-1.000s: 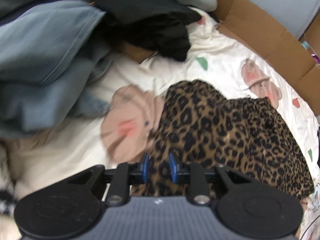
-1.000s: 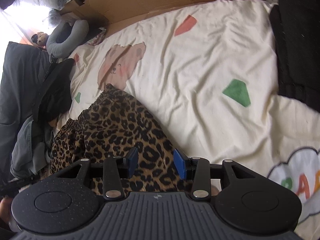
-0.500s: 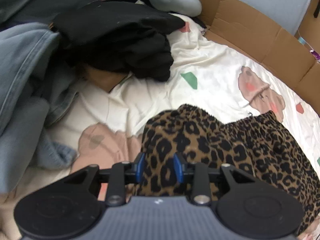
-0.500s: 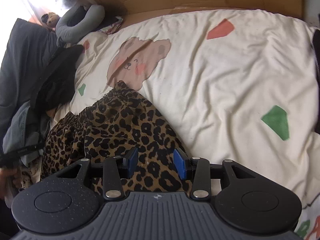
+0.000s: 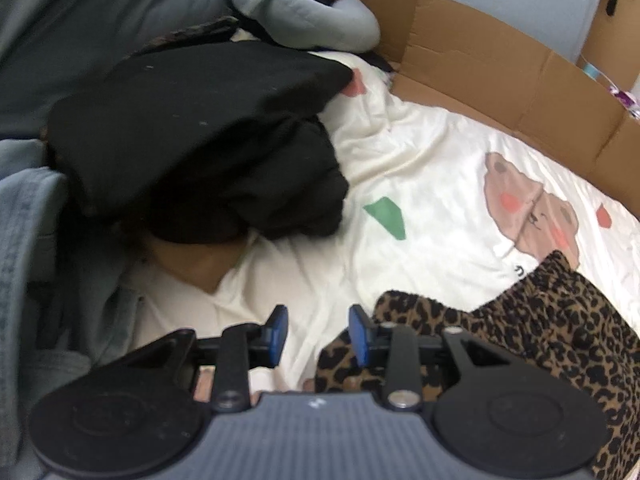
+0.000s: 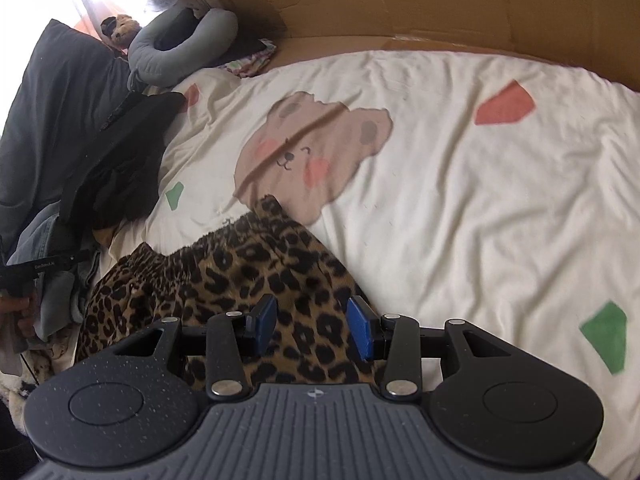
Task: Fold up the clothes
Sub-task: 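Grasp the elastic waistband of the leopard-print garment with both grippers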
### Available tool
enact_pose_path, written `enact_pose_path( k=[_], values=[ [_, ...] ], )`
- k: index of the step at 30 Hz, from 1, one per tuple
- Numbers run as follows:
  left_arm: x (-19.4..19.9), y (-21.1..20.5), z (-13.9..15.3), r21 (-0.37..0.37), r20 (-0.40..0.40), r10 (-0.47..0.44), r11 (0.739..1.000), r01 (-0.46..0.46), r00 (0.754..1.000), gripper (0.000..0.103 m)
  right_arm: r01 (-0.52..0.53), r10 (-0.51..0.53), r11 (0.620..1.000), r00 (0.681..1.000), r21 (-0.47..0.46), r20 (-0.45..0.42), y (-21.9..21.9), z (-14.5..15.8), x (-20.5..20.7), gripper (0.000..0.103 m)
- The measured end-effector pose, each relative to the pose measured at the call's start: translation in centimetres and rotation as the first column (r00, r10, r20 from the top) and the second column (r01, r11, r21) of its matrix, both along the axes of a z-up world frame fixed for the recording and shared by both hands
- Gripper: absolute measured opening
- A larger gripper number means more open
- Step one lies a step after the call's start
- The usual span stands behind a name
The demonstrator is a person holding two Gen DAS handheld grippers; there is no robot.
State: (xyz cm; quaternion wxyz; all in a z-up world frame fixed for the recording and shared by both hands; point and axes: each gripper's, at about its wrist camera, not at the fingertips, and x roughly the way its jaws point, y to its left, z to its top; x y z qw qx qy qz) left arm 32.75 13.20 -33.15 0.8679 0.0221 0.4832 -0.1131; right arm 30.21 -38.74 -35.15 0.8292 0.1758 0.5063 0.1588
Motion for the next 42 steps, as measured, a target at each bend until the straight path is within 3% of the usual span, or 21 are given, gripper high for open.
enact_pose_path(
  k=[6,11,17,22,28,32,35,39,42],
  values=[
    [0.5,-1.8,-1.5,-0.001,-0.033,-0.103,0.995,0.104,0.994,0.041,-0.060,0.061,0.998,0.997,-0.008,0.048,2.1,0.5,2.5,0.046],
    [1.0,-3.5,-2.6,0.041,-0.066,-0.204,0.977,0.207,0.977,0.050,-0.117,0.120,0.992,0.991,-0.054,0.063,4.2,-0.2,4.0,0.046],
    [1.6,-4.2,-4.3,0.046,-0.098,-0.255,0.964,0.261,0.962,0.053,-0.156,0.161,0.984,0.985,-0.087,0.054,6.2,-1.8,6.0,0.046],
    [1.9,-4.0,-5.9,0.044,-0.116,-0.254,0.964,0.260,0.960,0.058,-0.184,0.190,0.976,0.981,-0.118,0.041,7.3,-3.3,7.3,0.046],
    [1.4,-3.3,-7.4,0.015,-0.130,-0.233,0.971,0.237,0.964,0.061,-0.224,0.228,0.971,0.973,-0.085,0.032,8.5,-4.2,8.2,0.047],
    [1.2,-3.2,-7.7,0.007,-0.125,-0.239,0.970,0.242,0.963,0.060,-0.243,0.249,0.962,0.968,-0.125,0.033,9.2,-4.8,8.7,0.055],
    [1.3,-3.3,-7.8,0.005,-0.125,-0.253,0.967,0.256,0.959,0.052,-0.261,0.266,0.956,0.964,-0.136,0.019,9.6,-5.6,9.3,0.055],
    [1.0,-3.7,-7.6,0.011,-0.129,-0.296,0.954,0.300,0.946,0.018,-0.331,0.334,0.931,0.942,-0.156,-0.003,10.7,-6.3,9.4,0.054],
    [0.6,-3.9,-7.3,0.031,-0.119,-0.316,0.946,0.322,0.941,0.010,-0.401,0.402,0.902,0.915,-0.162,-0.023,11.6,-6.5,8.9,0.048]
  ],
)
